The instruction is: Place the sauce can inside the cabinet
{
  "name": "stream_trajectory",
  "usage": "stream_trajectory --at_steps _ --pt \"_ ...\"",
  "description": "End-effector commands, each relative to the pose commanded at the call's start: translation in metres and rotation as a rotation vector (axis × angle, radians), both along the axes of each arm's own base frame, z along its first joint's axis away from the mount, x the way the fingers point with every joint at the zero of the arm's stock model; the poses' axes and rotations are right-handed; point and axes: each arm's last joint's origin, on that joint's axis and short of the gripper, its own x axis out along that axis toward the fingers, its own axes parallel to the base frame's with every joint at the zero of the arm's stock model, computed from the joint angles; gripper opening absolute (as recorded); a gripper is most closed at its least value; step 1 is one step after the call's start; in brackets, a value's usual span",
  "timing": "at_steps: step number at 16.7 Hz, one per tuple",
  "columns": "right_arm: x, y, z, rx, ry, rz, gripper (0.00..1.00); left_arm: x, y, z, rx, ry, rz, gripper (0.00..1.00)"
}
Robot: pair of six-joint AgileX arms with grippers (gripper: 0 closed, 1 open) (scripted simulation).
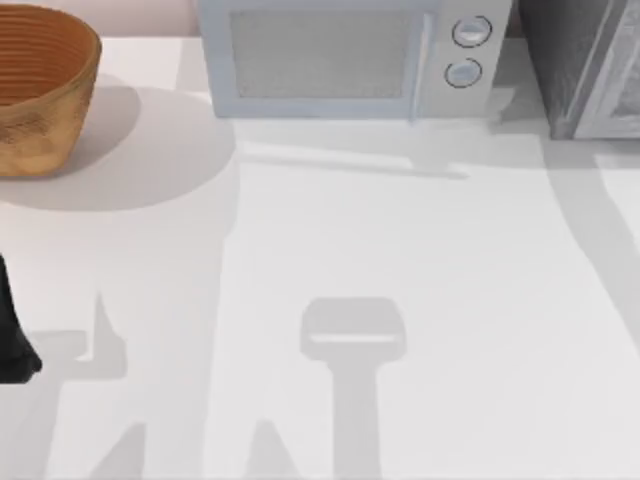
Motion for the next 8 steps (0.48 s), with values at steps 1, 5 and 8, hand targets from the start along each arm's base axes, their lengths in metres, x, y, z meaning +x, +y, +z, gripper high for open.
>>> stream_trajectory --at_steps 1,5,8 --pt "0.0018 0.0007 0.0010 -0.001 0.001 0.000 0.00 0.0000 0.0000 0.0000 0.000 0.000 0.000 1.00" --pt "0.0021 0.0008 0.0012 -0.001 0.001 0.000 0.00 0.0000 0.0000 0.0000 0.000 0.000 0.000 1.00" --pt "0.0065 -0.0003 0.0003 0.001 0.005 -0.004 0.00 0.0000 0.0000 0.0000 0.000 0.000 0.000 1.00"
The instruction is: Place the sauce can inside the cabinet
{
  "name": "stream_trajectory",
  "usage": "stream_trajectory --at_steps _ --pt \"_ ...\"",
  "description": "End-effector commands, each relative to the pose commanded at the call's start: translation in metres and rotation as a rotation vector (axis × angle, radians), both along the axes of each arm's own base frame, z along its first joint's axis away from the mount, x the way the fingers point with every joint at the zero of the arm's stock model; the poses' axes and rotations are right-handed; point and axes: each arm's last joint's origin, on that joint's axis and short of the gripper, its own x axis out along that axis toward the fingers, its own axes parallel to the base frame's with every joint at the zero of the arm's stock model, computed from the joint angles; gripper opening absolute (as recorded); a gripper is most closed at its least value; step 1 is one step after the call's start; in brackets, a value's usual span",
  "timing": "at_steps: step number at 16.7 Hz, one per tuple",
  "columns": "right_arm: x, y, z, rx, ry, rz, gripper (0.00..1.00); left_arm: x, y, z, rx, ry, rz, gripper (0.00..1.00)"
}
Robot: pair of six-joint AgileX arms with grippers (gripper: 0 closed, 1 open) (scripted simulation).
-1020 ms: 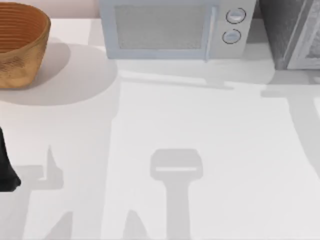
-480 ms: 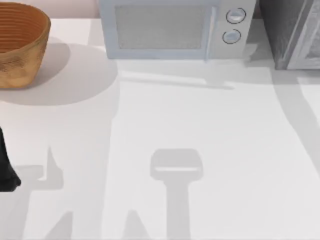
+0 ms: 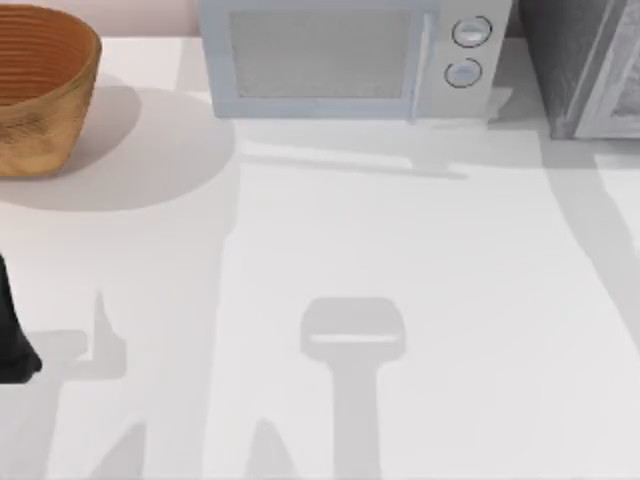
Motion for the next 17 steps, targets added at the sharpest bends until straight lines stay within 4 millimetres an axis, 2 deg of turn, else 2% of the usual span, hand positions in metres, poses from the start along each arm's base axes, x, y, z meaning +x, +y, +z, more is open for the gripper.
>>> stream_trajectory --at_steps 3,7,9,12,17 --pt "0.027 -0.001 0.001 -0.003 0.004 -0.009 0.00 0.000 0.000 0.000 0.000 0.000 0.000 1.00" --pt "0.095 0.003 -0.012 -0.010 0.033 -0.011 0.00 0.000 0.000 0.000 0.000 0.000 0.000 1.00" --pt "0.123 0.004 -0.020 -0.008 0.036 -0.006 0.00 0.000 0.000 0.000 0.000 0.000 0.000 1.00" --pt "0.143 0.000 -0.020 -0.001 0.004 0.000 0.00 0.000 0.000 0.000 0.000 0.000 0.000 1.00" --pt "0.146 -0.001 -0.020 0.000 -0.004 0.001 0.00 0.000 0.000 0.000 0.000 0.000 0.000 1.00"
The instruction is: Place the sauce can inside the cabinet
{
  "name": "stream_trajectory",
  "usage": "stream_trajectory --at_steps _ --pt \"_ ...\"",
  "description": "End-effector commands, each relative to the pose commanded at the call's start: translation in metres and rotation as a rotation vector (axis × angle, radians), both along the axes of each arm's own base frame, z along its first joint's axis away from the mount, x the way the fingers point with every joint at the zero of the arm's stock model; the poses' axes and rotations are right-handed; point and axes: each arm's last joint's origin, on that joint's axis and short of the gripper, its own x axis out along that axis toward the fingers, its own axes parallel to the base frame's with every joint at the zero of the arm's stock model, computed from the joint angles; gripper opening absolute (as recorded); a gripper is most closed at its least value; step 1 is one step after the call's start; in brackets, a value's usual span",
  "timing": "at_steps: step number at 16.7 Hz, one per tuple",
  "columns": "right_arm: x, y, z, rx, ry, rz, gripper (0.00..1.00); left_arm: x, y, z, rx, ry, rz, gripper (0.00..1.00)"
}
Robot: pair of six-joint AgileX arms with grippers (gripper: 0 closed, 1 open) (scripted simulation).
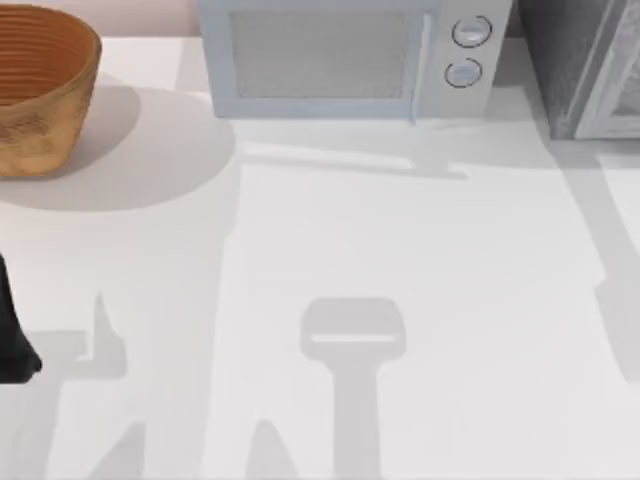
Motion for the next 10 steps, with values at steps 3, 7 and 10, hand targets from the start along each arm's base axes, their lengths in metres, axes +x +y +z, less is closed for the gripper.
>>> stream_trajectory --at_steps 3,7,10 --pt "0.0000 0.0000 0.0000 0.000 0.000 0.000 0.23 0.0000 0.0000 0.0000 0.000 0.000 0.000 1.00" --pt "0.0000 0.0000 0.0000 0.000 0.000 0.000 0.53 0.0000 0.0000 0.0000 0.000 0.000 0.000 1.00" --pt "0.0000 0.0000 0.0000 0.000 0.000 0.000 0.75 0.0000 0.0000 0.0000 0.000 0.000 0.000 1.00"
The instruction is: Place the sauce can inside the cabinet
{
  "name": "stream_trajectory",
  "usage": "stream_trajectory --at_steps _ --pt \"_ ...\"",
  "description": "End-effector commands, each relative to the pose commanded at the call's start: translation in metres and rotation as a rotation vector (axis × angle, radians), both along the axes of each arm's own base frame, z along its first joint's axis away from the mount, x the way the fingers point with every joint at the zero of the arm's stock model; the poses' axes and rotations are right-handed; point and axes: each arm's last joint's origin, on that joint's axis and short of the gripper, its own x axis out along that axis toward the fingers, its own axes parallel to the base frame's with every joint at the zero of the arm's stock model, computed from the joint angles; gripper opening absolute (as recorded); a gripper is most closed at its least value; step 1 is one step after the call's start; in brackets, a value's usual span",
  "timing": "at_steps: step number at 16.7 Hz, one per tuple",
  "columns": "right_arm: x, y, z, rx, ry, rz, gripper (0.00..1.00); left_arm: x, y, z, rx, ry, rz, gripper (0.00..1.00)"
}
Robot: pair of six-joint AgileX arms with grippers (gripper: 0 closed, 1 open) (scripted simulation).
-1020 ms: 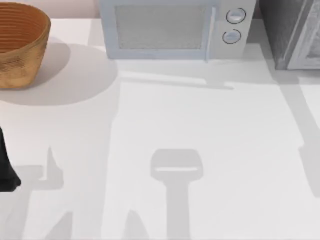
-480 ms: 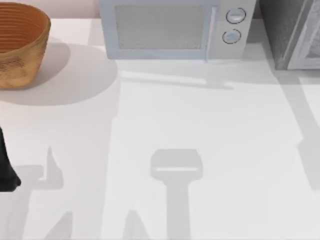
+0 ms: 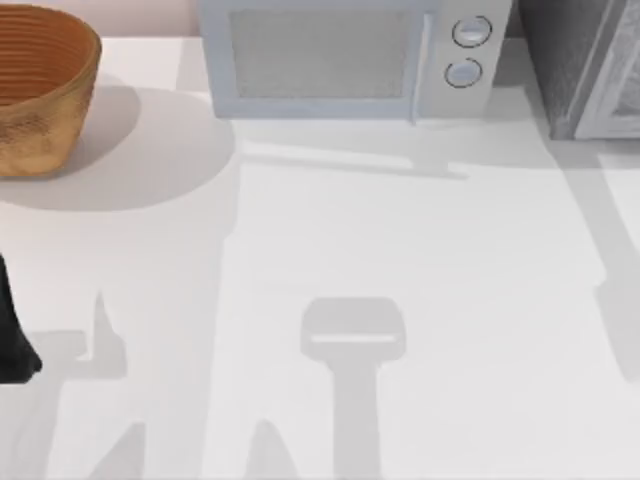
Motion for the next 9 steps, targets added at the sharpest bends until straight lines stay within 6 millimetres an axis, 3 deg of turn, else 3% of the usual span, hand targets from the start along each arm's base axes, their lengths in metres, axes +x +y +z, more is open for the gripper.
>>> stream_trajectory --at_steps 3,9 --pt "0.0000 0.0000 0.0000 0.000 0.000 0.000 0.98 0.0000 0.0000 0.0000 0.000 0.000 0.000 1.00" --pt "0.0000 0.0000 0.0000 0.000 0.000 0.000 1.00 0.0000 0.0000 0.0000 0.000 0.000 0.000 1.00"
